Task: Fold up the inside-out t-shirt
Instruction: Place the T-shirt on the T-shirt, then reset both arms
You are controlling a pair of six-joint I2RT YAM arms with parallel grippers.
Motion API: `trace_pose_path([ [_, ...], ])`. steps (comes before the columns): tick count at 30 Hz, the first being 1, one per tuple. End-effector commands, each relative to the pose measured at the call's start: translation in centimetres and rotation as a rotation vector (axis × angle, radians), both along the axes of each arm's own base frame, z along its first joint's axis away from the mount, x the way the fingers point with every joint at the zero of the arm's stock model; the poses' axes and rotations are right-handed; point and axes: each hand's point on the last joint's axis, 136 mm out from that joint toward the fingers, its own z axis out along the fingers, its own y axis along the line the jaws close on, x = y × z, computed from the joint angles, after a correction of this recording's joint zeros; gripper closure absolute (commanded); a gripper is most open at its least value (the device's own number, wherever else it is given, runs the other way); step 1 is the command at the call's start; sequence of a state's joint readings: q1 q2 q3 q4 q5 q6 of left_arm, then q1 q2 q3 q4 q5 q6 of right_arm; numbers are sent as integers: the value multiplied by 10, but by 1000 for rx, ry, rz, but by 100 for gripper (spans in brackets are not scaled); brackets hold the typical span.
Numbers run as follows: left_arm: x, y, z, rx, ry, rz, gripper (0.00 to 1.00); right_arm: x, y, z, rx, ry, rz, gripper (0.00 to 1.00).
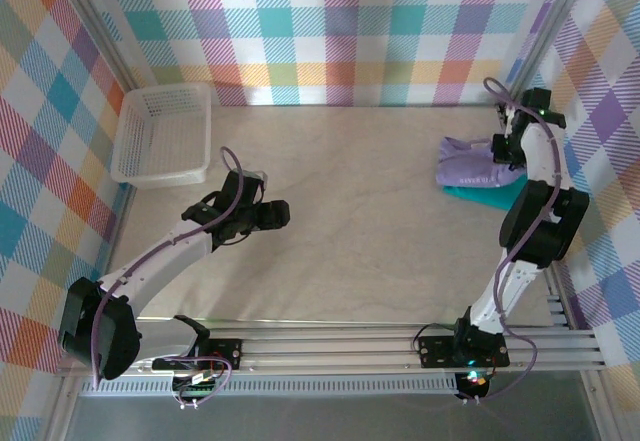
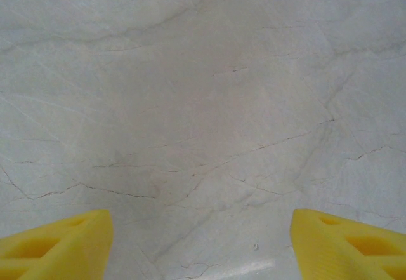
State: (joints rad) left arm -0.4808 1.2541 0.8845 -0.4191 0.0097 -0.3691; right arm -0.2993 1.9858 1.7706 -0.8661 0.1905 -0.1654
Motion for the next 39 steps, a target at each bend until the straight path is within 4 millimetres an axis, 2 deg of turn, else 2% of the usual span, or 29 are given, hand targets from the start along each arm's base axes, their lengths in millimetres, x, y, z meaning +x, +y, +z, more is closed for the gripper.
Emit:
trace_pose_path([
  [1, 4, -1, 4, -5, -3, -6, 26, -9, -36, -31, -113, 101, -74, 59],
  [3, 4, -1, 4, -1, 0, -4, 26, -11, -51, -40, -158, 140, -127, 47],
  [5, 4, 0, 5, 2, 3, -1, 26, -10, -59, -36, -186, 141, -163, 34],
  [8, 5, 1, 7, 2, 0, 5, 26, -5, -59, -13, -186, 65, -208, 16],
  [13, 9, 10, 8, 32, -15, 51, 26, -12, -35, 34, -182, -59, -200, 12],
  [15, 12, 14, 12, 43, -38, 76, 26, -21, -16, 52, -142, -122, -191, 12],
  [17, 16, 21, 18, 56, -72, 111, 25, -28, 13, 66, -72, -204, -153, 11],
  [21, 27, 50, 39, 100, -198, 240, 18, -45, 105, 91, 180, -448, 32, 10],
  [23, 29, 73, 52, 140, -283, 334, 7, -57, 146, 96, 268, -552, 125, 9],
  [25, 29, 102, 63, 201, -378, 452, 0, -71, 177, 91, 293, -641, 193, 7],
  [28, 23, 145, 69, 340, -458, 606, 0, -79, 179, 65, 273, -719, 168, 1],
  [30, 24, 166, 62, 424, -459, 643, 0, -80, 178, 44, 278, -763, 155, 0],
  [34, 39, 177, 32, 547, -498, 556, 0, -73, 165, 2, 206, -757, 113, 0],
  [37, 49, 179, 2, 506, -498, 501, 0, -67, 163, -25, 167, -735, 136, 0],
  [39, 54, 181, -12, 462, -511, 488, 0, -63, 164, -32, 155, -732, 155, 0],
])
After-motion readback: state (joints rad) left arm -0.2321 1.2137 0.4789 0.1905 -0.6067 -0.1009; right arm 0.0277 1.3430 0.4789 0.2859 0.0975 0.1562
